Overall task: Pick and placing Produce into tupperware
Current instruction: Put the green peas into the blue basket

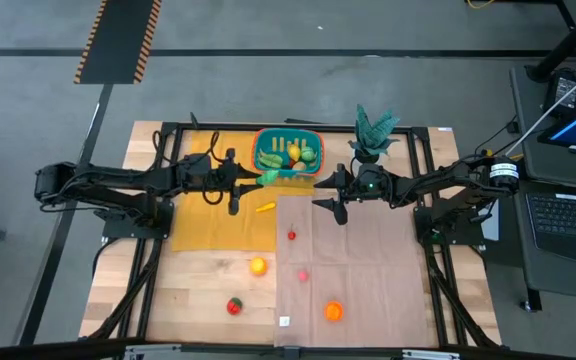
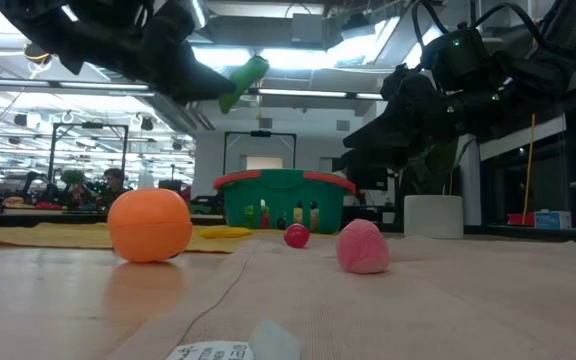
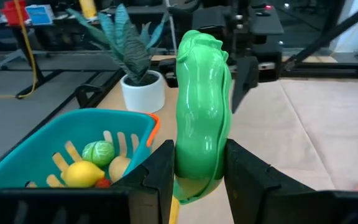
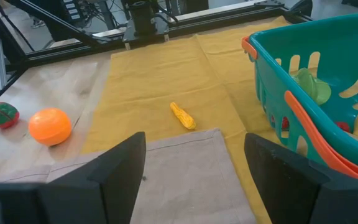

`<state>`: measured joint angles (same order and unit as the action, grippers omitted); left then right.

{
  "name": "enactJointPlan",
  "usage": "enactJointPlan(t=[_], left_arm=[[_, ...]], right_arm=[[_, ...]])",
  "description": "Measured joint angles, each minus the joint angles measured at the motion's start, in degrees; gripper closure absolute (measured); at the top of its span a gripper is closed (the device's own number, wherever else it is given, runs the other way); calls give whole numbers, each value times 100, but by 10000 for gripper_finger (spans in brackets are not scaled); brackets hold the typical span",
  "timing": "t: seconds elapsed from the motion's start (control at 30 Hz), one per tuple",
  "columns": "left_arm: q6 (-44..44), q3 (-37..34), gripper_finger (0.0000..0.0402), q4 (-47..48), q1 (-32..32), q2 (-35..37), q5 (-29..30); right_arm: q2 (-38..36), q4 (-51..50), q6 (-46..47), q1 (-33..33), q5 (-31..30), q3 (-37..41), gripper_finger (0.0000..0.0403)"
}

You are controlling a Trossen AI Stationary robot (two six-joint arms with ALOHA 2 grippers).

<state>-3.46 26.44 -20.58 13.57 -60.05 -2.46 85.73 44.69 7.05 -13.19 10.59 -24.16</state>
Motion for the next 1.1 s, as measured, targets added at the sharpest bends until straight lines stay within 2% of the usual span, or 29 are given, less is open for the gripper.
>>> enactJointPlan(t=[0.43,0.6,0.8,1.1], left_arm=[[194,0,298,-396,770,-171,280],[200,-2,298,-814,1159,-711,-134],[200,14,294,-1784,1618,-1512,-648],[198,709,296,-1764,2210,-2098,-1610]], right_arm=[[0,0,2,0,0,0,128],[0,0,2,0,-2,0,128],[0,0,2,-2,-2,1,128],[0,0,0,-1,-2,0,128]])
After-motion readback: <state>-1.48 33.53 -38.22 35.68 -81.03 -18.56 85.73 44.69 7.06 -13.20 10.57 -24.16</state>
